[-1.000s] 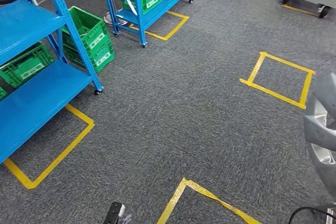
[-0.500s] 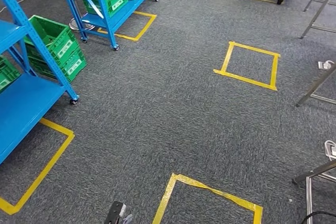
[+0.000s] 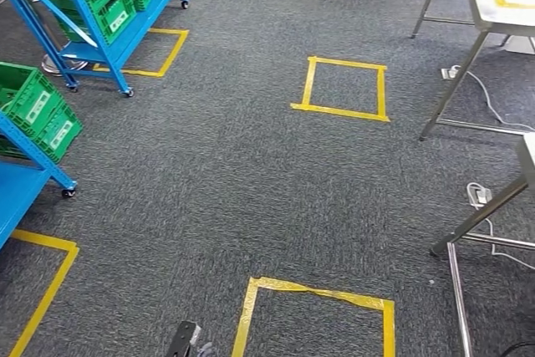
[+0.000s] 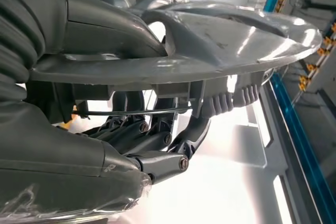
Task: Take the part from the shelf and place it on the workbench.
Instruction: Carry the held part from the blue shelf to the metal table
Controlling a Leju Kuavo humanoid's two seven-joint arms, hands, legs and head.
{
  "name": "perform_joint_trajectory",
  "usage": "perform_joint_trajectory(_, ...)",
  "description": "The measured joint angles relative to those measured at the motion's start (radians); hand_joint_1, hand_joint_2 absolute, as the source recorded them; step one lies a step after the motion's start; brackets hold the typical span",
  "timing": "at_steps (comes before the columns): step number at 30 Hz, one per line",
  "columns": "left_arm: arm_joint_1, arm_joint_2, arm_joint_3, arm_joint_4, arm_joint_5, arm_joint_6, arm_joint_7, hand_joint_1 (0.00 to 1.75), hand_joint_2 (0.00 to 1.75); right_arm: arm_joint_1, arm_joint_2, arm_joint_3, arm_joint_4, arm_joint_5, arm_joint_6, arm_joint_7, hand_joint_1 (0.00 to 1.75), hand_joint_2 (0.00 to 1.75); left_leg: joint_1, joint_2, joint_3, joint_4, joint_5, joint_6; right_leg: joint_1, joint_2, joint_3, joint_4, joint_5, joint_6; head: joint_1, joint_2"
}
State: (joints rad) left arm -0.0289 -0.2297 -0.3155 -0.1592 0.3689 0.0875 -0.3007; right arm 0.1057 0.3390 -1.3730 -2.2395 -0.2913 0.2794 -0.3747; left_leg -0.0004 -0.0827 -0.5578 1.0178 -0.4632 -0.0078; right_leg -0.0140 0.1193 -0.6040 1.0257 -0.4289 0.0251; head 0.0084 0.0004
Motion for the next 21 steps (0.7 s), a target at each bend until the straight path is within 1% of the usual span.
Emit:
perform_joint_trajectory(1,0.0,0.0,0.0,0.0,0.0,0.0,0.0,0.0,1.75,0.0,0.0,0.0,0.001,0.0,-0.004,-0.002,1.75,1.75,0.0,-0.011,0.006,-0.017,-0.001,0.002,-0.002,0.012,-0.006,0.0,0.002,0.007,0.0,0.0)
perform_joint_trajectory(2,-0.001,-0.001,0.0,0.0,0.001,-0.001,0.001,0.0,1.75,0.0,0.001,0.0,0.001,-0.001,-0.011,-0.005,1.75,1.75,0.0,-0.002,0.009,-0.024,-0.003,0.005,-0.005,0.026,-0.013,-0.001,0.005,0.014,0.0,0.0)
perform_joint_trajectory(3,-0.001,-0.002,0.0,0.0,0.002,-0.002,0.003,0.0,1.75,0.004,0.001,0.0,0.001,0.0,-0.019,-0.009,1.75,1.75,-0.001,0.011,0.011,-0.026,-0.001,0.01,-0.007,0.026,-0.018,0.0,0.006,0.02,0.0,0.0)
perform_joint_trajectory(4,-0.001,-0.002,0.0,0.0,0.003,-0.003,0.005,0.0,1.75,0.008,0.002,0.0,0.001,0.0,-0.028,-0.014,1.75,1.75,0.0,0.024,0.014,-0.03,0.001,0.015,-0.006,0.005,-0.025,0.01,0.0,0.025,0.001,0.0)
perform_joint_trajectory(5,-0.001,-0.003,0.0,0.0,0.003,-0.005,0.006,0.0,1.75,0.01,0.002,0.0,0.001,0.001,-0.037,-0.019,1.75,1.75,0.001,0.037,0.016,-0.034,0.002,0.02,-0.004,-0.025,-0.04,0.038,-0.017,0.029,0.003,0.0)
perform_joint_trajectory(6,-0.001,-0.004,0.0,0.0,0.004,-0.006,0.008,0.0,1.75,0.011,0.002,0.0,0.002,0.001,-0.044,-0.023,1.75,1.75,0.001,0.052,0.019,-0.037,0.002,0.024,-0.002,-0.063,-0.062,0.087,-0.044,0.032,0.004,0.0)
perform_joint_trajectory(7,0.0,-0.003,0.0,0.0,0.005,-0.007,0.009,0.0,1.75,0.012,0.002,0.0,0.002,0.001,-0.051,-0.027,1.75,1.75,0.0,0.066,0.02,-0.037,0.0,0.026,-0.001,-0.092,-0.093,0.153,-0.077,0.036,0.005,0.0)
perform_joint_trajectory(8,0.001,-0.003,0.0,0.0,0.005,-0.008,0.009,0.0,1.75,0.012,0.002,0.001,0.002,0.002,-0.059,-0.03,1.75,1.75,0.0,0.08,0.021,-0.037,-0.001,0.027,-0.002,-0.104,-0.124,0.219,-0.106,0.04,0.005,0.0)
perform_joint_trajectory(9,0.001,-0.003,0.0,0.0,0.006,-0.012,0.006,0.0,1.75,0.014,0.002,0.001,0.003,0.003,-0.069,-0.033,1.75,1.75,-0.001,0.095,0.023,-0.037,-0.003,0.027,-0.004,-0.109,-0.145,0.267,-0.121,0.043,0.005,0.0)
perform_joint_trajectory(10,0.001,-0.003,0.0,0.0,0.006,-0.017,0.0,0.0,1.75,0.016,0.002,0.001,0.003,0.003,-0.082,-0.037,1.75,1.75,-0.001,0.108,0.024,-0.037,-0.005,0.026,-0.006,-0.112,-0.149,0.279,-0.117,0.046,0.005,0.0)
perform_joint_trajectory(11,0.001,-0.003,0.0,0.0,0.006,-0.023,-0.008,0.0,1.75,0.02,0.002,0.002,0.004,0.004,-0.097,-0.041,1.75,1.75,-0.001,0.12,0.027,-0.036,-0.007,0.024,-0.009,-0.117,-0.131,0.251,-0.095,0.048,0.005,0.0)
perform_joint_trajectory(12,0.001,-0.003,0.0,0.0,0.006,-0.029,-0.018,0.0,1.75,0.024,0.002,0.004,0.004,0.003,-0.114,-0.045,1.75,1.75,0.0,0.131,0.032,-0.036,-0.011,0.02,-0.011,-0.129,-0.094,0.188,-0.063,0.051,0.005,0.0)
perform_joint_trajectory(13,0.001,-0.003,0.0,0.0,0.006,-0.033,-0.026,0.0,1.75,0.028,0.002,0.007,0.005,0.002,-0.134,-0.05,1.75,1.75,-0.002,0.141,0.037,-0.036,-0.016,0.015,-0.011,-0.15,-0.053,0.118,-0.038,0.054,0.005,0.0)
perform_joint_trajectory(14,0.001,-0.002,0.0,0.0,0.006,-0.036,-0.031,0.0,1.75,0.033,0.003,0.012,0.007,0.0,-0.155,-0.055,1.75,1.75,-0.004,0.149,0.042,-0.034,-0.021,0.009,-0.01,-0.166,-0.018,0.059,-0.02,0.051,0.004,0.0)
perform_joint_trajectory(15,0.001,-0.002,0.0,0.0,0.006,-0.038,-0.035,0.0,1.75,0.037,0.003,0.018,0.009,-0.003,-0.175,-0.059,1.75,1.75,-0.007,0.157,0.045,-0.033,-0.025,0.003,-0.009,-0.176,0.002,0.024,-0.013,0.045,0.004,0.0)
perform_joint_trajectory(16,0.001,-0.001,0.0,0.0,0.006,-0.039,-0.036,0.0,1.75,0.04,0.003,0.023,0.012,-0.008,-0.195,-0.063,1.75,1.75,-0.009,0.164,0.048,-0.032,-0.027,-0.002,-0.006,-0.176,0.007,0.013,-0.016,0.037,0.003,0.0)
perform_joint_trajectory(18,-0.001,-0.002,0.0,0.0,0.006,-0.041,-0.036,0.0,1.75,0.052,0.004,0.03,0.016,-0.019,-0.226,-0.071,1.75,1.75,-0.008,0.177,0.051,-0.034,-0.03,-0.012,-0.004,-0.154,0.001,0.014,-0.014,0.019,0.001,0.0)
perform_joint_trajectory(19,-0.002,-0.002,0.0,0.0,0.006,-0.041,-0.037,0.0,1.75,0.06,0.004,0.033,0.017,-0.024,-0.24,-0.076,1.75,1.75,-0.006,0.169,0.049,-0.028,-0.038,-0.017,-0.004,-0.144,0.0,0.013,-0.013,0.011,0.0,0.0)
perform_joint_trajectory(20,-0.002,-0.003,0.0,0.0,0.006,-0.04,-0.036,0.0,1.75,0.066,0.004,0.038,0.017,-0.028,-0.252,-0.08,1.75,1.75,-0.004,0.152,0.039,-0.006,-0.055,-0.021,-0.005,-0.134,-0.001,0.011,-0.011,0.004,-0.001,0.0)
perform_joint_trajectory(21,-0.002,-0.003,0.0,0.0,0.007,-0.039,-0.036,0.0,1.75,0.07,0.005,0.045,0.017,-0.03,-0.262,-0.083,1.75,1.75,-0.002,0.13,0.019,0.037,-0.081,-0.024,-0.006,-0.124,-0.001,0.009,-0.01,-0.002,-0.003,0.0)
